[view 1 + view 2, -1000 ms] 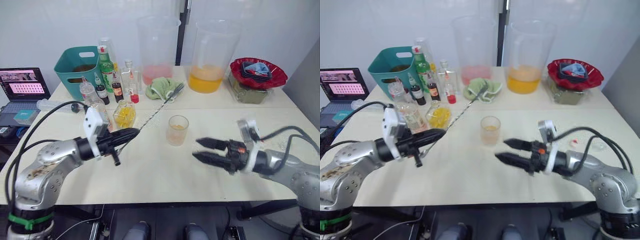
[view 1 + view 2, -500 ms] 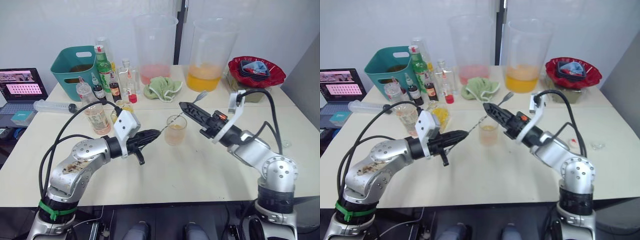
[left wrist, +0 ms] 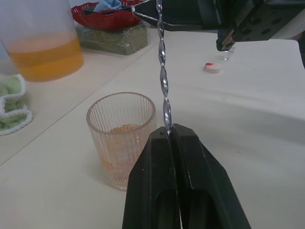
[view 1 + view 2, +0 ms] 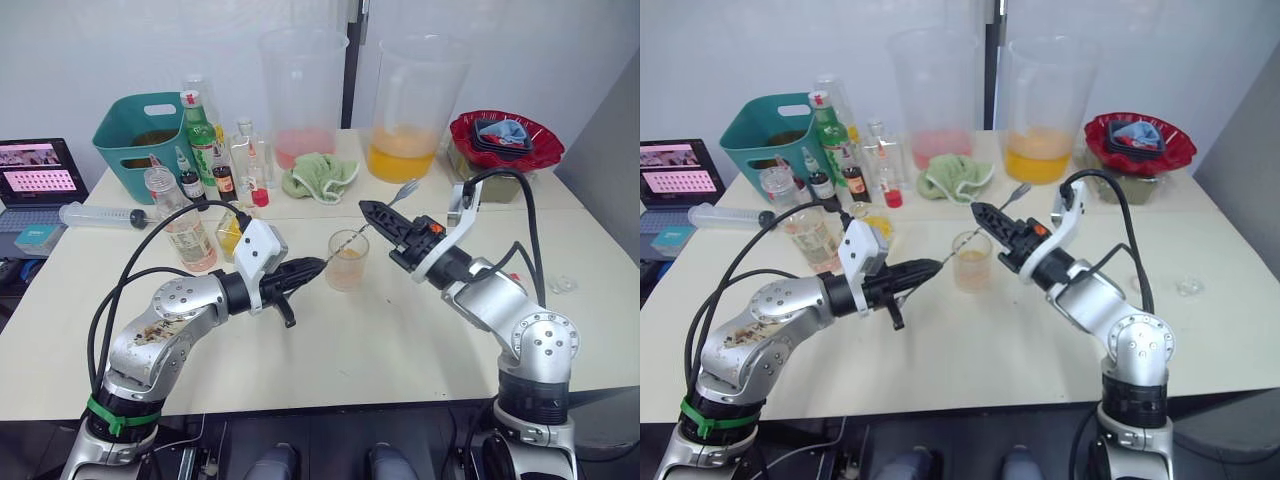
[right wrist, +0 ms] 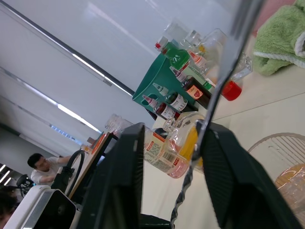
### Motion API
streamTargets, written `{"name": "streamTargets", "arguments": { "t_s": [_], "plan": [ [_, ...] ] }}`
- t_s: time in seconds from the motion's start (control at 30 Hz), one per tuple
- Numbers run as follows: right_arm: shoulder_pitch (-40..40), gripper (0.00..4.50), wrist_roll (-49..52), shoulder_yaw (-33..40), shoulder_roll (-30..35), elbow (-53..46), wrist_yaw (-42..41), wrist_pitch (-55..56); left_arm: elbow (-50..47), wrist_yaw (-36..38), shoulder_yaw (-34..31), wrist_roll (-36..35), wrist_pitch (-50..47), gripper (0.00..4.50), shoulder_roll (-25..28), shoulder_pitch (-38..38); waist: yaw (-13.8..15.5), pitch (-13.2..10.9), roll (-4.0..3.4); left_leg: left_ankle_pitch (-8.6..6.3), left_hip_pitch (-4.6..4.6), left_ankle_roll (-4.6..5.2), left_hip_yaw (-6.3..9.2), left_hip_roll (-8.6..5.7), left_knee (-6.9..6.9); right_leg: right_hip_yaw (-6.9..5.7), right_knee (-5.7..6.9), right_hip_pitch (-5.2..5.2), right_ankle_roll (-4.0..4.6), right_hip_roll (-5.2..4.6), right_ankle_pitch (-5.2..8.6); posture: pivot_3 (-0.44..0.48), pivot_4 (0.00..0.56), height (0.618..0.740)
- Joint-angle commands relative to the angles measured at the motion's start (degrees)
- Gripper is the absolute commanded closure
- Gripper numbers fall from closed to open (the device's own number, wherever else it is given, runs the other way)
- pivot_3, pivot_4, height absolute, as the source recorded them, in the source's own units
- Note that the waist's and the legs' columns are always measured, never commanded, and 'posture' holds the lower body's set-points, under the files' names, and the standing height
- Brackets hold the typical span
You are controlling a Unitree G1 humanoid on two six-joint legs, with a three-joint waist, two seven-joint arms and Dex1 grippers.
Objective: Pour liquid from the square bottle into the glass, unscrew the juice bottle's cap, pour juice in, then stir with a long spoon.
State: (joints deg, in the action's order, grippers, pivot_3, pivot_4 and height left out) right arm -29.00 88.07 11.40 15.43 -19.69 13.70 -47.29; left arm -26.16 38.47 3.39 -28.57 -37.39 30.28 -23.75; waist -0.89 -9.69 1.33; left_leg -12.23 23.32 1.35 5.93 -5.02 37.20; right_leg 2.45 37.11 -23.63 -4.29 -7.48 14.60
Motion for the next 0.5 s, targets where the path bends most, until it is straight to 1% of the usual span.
{"name": "streamTargets", "arguments": {
  "t_s": [0.03, 0.07, 0.23, 0.37, 0.5],
  "plan": [
    [-0.1, 4.22, 1.0, -0.2, -0.1, -1.9, -0.4, 1.4, -0.7, -0.6, -0.3, 0.5, 1.2, 4.50, -0.5, -0.9, 0.0, 0.0, 0.00, 0.00, 0.00, 0.00, 0.00, 0.00, 0.00, 0.00, 0.00, 0.00, 0.00, 0.00, 0.00, 0.000, 0.150, 0.740],
    [0.0, 4.48, 0.9, -0.3, -0.2, -1.9, -0.3, 1.6, -0.7, -0.7, -0.2, 0.5, 1.2, 4.50, -0.7, -1.0, 0.0, 0.0, 0.00, 0.00, 0.00, 0.00, 0.00, 0.00, 0.00, 0.00, 0.00, 0.00, 0.00, 0.00, 0.00, 0.000, 0.150, 0.740],
    [0.1, 4.48, 0.6, -0.6, -0.2, -2.0, -0.4, 2.6, -0.6, -0.7, 0.3, 0.9, 1.2, 4.50, -1.5, -1.2, 0.0, 0.0, 0.00, 0.00, 0.00, 0.00, -0.01, 0.00, 0.00, 0.00, 0.00, 0.00, 0.00, 0.00, 0.00, 0.000, 0.150, 0.740],
    [0.2, 4.48, 0.2, -0.1, 0.7, -2.2, -1.0, 3.0, -0.4, -0.6, -0.5, 0.1, 0.4, 4.50, -1.9, -1.2, 0.0, 0.0, 0.00, 0.00, 0.00, 0.00, -0.01, 0.00, 0.00, 0.01, 0.00, 0.00, 0.00, 0.00, 0.00, 0.000, 0.150, 0.740],
    [-0.6, 4.50, 0.6, 1.2, 2.8, -2.3, -2.7, 3.1, -0.6, 1.9, -3.8, -4.7, -0.8, 3.32, -1.1, -2.1, 0.0, 0.0, 0.00, 0.00, 0.01, 0.00, -0.01, 0.00, 0.01, 0.00, 0.00, 0.00, 0.00, 0.00, 0.00, 0.000, 0.150, 0.740]
  ]
}}
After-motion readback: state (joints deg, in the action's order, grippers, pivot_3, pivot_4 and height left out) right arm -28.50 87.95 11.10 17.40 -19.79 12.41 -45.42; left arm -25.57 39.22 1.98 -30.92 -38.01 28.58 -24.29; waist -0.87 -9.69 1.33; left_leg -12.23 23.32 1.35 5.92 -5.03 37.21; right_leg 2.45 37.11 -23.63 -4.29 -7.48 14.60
